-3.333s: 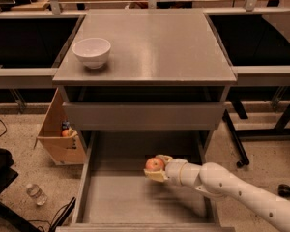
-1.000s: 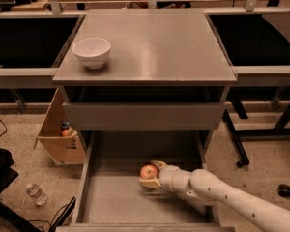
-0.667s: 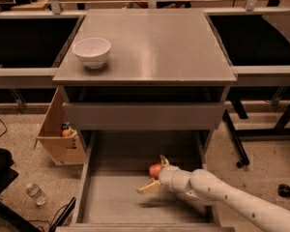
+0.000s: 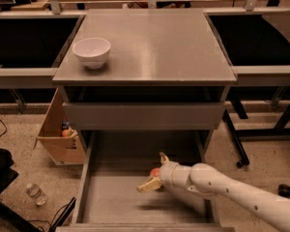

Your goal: Place apple into middle drawer

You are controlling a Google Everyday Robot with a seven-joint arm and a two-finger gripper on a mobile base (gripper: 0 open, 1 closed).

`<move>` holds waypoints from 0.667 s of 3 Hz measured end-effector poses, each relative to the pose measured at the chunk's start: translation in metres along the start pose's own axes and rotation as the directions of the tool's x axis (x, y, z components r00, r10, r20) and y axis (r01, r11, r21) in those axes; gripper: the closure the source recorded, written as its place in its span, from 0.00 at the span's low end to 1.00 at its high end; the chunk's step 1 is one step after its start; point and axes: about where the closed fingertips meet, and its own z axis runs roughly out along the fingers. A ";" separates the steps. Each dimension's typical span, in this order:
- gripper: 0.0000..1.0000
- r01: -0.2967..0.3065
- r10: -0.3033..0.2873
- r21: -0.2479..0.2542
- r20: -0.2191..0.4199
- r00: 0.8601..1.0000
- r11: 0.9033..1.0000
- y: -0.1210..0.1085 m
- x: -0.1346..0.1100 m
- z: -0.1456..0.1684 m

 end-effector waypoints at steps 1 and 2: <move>0.00 -0.018 0.018 -0.004 -0.068 0.998 1.000 0.011 -0.027 -0.044; 0.00 -0.029 0.024 -0.034 -0.129 0.991 0.999 0.032 -0.054 -0.102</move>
Offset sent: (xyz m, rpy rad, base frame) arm -0.1033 -0.0713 0.1753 -0.1377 0.1634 0.0805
